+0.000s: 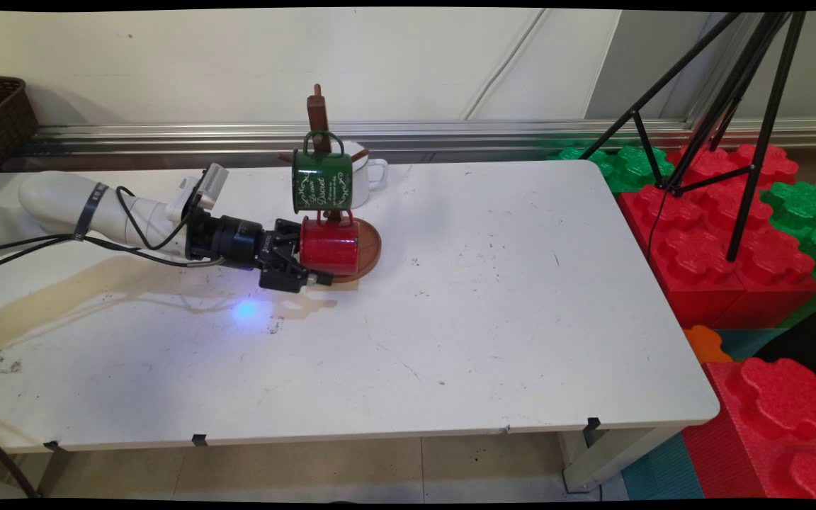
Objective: Pick up the red mug from the rack, then place the picked object on the table
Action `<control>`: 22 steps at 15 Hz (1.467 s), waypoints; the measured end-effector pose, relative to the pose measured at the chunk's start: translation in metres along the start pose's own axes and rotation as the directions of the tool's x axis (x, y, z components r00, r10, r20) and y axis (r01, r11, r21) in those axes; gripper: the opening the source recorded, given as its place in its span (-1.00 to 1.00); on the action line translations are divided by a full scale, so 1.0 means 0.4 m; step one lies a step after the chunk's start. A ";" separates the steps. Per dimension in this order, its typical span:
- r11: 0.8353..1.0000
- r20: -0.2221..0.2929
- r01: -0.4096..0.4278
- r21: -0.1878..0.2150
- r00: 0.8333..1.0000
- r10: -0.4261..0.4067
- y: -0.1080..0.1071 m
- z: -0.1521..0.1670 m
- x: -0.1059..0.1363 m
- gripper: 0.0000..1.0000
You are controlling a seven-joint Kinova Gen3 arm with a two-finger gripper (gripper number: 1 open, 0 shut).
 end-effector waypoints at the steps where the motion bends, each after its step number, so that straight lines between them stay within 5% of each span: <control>1: 1.000 -0.001 0.002 0.001 1.000 -0.002 0.000 0.001 0.000 -1.00; 22: 0.999 -0.010 0.041 -0.027 0.999 -0.042 0.018 -0.009 0.017 -1.00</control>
